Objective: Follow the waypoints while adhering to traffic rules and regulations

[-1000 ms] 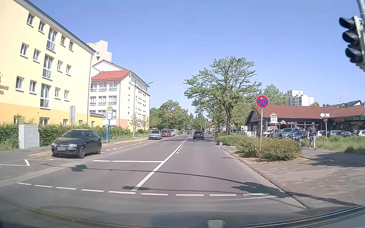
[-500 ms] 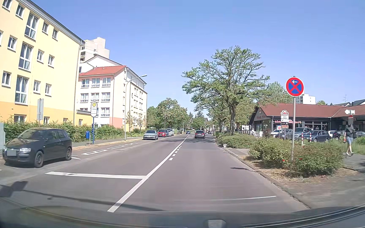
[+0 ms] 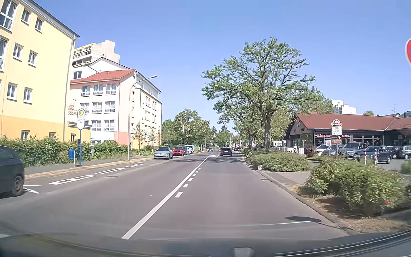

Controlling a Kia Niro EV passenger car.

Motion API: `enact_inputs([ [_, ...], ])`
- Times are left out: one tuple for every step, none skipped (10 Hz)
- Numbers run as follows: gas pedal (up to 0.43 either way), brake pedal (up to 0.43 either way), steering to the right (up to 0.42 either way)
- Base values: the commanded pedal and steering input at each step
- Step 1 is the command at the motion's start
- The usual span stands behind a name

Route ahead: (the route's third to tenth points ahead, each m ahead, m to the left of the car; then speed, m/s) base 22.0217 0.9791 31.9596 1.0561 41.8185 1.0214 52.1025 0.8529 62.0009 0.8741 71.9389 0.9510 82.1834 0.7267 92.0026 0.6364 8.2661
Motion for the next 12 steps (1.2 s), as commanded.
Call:
enact_inputs([
  [0.079,0.030,0.002],
  [0.079,0.030,0.002],
  [0.079,0.030,0.002],
  [0.079,0.030,0.002],
  [0.079,0.030,0.003],
  [0.079,0.030,0.004],
  [0.079,0.030,0.004],
  [0.079,0.030,0.004],
  [0.079,0.030,0.004],
  [0.079,0.030,0.004],
  [0.079,0.030,0.004],
  [0.079,0.030,0.004],
])
